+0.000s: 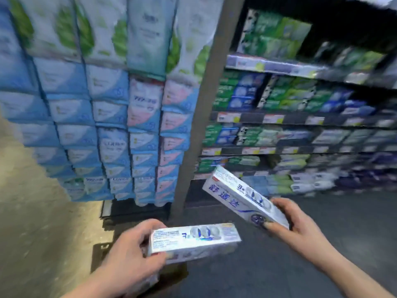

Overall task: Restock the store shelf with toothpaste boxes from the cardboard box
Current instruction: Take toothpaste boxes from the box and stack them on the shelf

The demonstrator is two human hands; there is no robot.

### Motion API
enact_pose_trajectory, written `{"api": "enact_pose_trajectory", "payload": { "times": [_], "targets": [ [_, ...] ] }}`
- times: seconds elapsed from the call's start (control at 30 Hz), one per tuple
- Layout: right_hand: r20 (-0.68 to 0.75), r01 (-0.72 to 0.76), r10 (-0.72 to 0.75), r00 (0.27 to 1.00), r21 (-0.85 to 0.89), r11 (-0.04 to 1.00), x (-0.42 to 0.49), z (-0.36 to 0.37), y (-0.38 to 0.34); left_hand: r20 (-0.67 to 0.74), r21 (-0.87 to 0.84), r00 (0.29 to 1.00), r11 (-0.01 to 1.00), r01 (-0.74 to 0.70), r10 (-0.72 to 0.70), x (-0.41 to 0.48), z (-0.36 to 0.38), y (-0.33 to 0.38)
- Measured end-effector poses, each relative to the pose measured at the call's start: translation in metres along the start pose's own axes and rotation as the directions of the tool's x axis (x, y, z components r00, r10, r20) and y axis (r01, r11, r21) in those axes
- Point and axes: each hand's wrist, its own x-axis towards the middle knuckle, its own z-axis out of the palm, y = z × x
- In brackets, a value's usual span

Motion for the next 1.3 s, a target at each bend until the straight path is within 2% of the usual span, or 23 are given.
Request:
{"api": "enact_pose_trajectory", "payload": {
  "times": [0.13,0.27,0.37,0.53,0.73,1.03,1.3],
  "targets": [
    [-0.184,-0.066,0.082,0.98,0.093,0.993,-0.055,-0.088,0.018,0.102,-0.037,0.991,0.996,-0.079,0.082,0.005,0.04,0.079],
    [-0.321,-0.13,0.16,0.934,0.114,0.985,-0.106,-0.17,0.051,0.268,-0.094,0.957,0.992,-0.088,0.11,0.011,0.102,0.157],
    [-0.404,-0.139,0.18,0.897,0.13,0.982,-0.138,-0.228,0.079,0.342,-0.144,0.925,0.982,-0.125,0.168,0.02,0.155,0.21],
    [-0.512,-0.156,0.172,0.841,0.075,0.985,-0.192,-0.339,0.147,0.41,-0.175,0.894,0.978,-0.117,0.18,0.031,0.266,0.294],
    [-0.58,-0.142,0.151,0.801,0.061,0.988,-0.225,-0.446,0.211,0.402,-0.257,0.889,0.959,-0.122,0.221,0.038,0.376,0.376],
    [-0.613,-0.098,0.093,0.784,0.025,0.995,-0.195,-0.533,0.284,0.433,-0.319,0.855,0.936,-0.15,0.284,0.097,0.465,0.454],
    [-0.632,-0.112,0.129,0.764,0.067,0.991,-0.125,-0.634,0.35,0.573,-0.347,0.742,0.923,-0.165,0.348,0.217,0.555,0.52]
  ]
}}
